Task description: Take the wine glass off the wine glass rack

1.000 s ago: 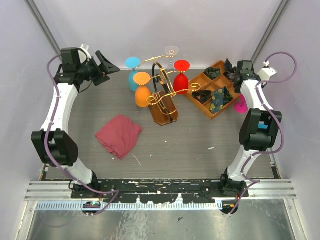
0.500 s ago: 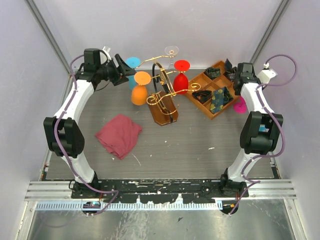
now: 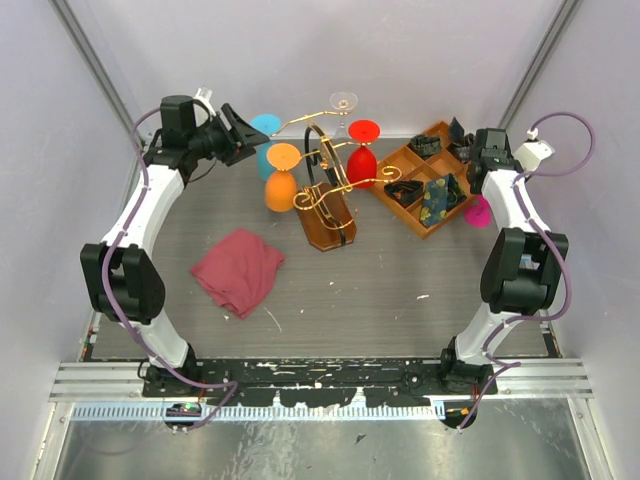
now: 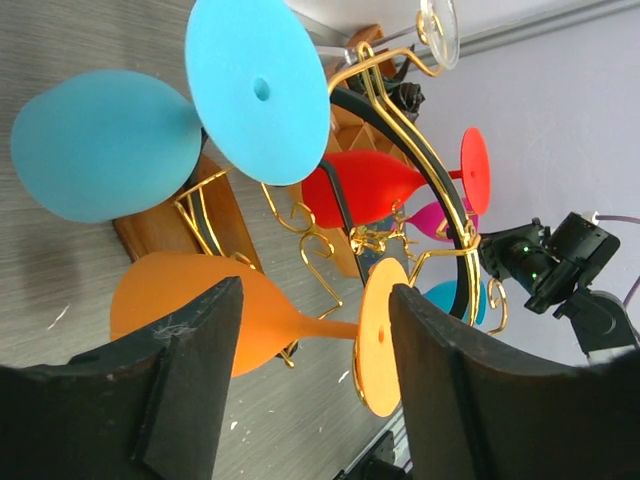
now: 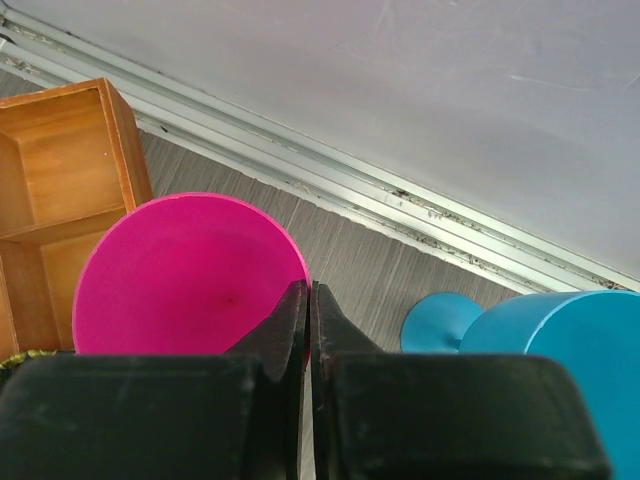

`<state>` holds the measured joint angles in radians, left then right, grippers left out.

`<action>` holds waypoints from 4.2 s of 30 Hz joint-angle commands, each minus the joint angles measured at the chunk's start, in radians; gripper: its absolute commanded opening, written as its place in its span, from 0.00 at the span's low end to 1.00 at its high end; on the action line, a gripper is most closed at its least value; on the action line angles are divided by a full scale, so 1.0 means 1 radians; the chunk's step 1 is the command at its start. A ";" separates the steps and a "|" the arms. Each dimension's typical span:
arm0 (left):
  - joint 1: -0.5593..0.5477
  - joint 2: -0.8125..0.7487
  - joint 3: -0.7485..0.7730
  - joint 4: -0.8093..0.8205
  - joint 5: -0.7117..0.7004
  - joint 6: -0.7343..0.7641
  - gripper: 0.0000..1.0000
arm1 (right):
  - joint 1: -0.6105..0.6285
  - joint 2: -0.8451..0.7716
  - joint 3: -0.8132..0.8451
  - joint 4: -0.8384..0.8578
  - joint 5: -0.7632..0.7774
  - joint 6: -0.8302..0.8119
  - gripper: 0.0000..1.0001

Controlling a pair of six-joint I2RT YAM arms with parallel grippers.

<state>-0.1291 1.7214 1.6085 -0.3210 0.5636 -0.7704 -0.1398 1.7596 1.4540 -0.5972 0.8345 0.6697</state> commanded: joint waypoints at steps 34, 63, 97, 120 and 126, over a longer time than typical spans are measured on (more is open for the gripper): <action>-0.055 0.025 0.013 0.030 0.080 0.010 0.00 | 0.000 -0.271 0.001 -0.053 -0.108 -0.086 0.71; 0.049 -0.091 -0.197 0.277 0.230 -0.175 0.00 | 0.000 -0.379 -0.005 -0.009 -0.190 -0.134 0.86; 0.101 -0.052 -0.087 0.347 0.111 -0.246 0.00 | 0.093 -0.089 0.185 0.247 -1.526 -0.039 0.76; 0.220 -0.223 -0.181 0.231 0.067 -0.157 0.00 | 0.220 0.038 0.259 0.340 -1.532 0.023 0.72; 0.240 -0.231 -0.189 0.198 0.075 -0.140 0.00 | 0.188 -0.021 0.217 0.272 -1.476 -0.023 0.71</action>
<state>0.0952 1.5208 1.4338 -0.1024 0.6281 -0.9386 0.0708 1.8133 1.6646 -0.3149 -0.6777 0.6834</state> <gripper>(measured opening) 0.011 0.713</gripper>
